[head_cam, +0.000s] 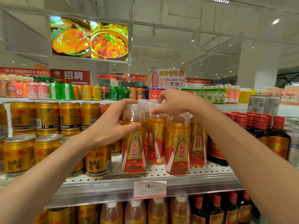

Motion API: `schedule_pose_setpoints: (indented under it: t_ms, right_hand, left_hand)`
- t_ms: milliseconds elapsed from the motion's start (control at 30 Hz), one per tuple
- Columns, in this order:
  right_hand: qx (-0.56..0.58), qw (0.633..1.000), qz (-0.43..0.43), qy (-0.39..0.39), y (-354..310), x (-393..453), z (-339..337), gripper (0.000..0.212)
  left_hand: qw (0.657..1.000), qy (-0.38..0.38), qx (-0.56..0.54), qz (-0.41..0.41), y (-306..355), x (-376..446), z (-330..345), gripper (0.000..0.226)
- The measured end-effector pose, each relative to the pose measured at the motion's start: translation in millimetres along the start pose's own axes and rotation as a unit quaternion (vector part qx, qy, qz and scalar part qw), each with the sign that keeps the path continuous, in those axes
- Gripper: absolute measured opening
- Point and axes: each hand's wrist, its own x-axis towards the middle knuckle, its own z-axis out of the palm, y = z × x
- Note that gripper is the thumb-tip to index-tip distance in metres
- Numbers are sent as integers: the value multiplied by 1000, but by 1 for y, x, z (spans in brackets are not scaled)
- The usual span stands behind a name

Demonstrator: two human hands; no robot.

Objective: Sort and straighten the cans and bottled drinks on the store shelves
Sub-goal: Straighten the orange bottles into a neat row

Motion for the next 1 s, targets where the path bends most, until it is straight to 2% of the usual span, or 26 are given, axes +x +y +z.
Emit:
schedule_pose_setpoints:
  t_ms: [133, 433, 633, 833, 1000]
  right_hand:
    - [9, 1000, -3, -10, -1, 8, -4, 54]
    - [96, 990, -51, -89, 2, 31, -15, 49]
    - [106, 989, -40, -96, 11, 52, -5, 44]
    - [150, 986, -76, -15, 18, 33, -8, 36]
    - [66, 991, -99, 64, 28, -12, -4, 43]
  left_hand:
    - [1000, 5, -17, 0, 0, -1, 1, 66]
    - [1000, 12, -21, -4, -3, -4, 3, 62]
    - [999, 16, -26, -9, -6, -5, 5, 63]
    - [999, 18, -31, -15, -10, -5, 7, 68]
    - [999, 16, -35, -12, -10, -6, 7, 78]
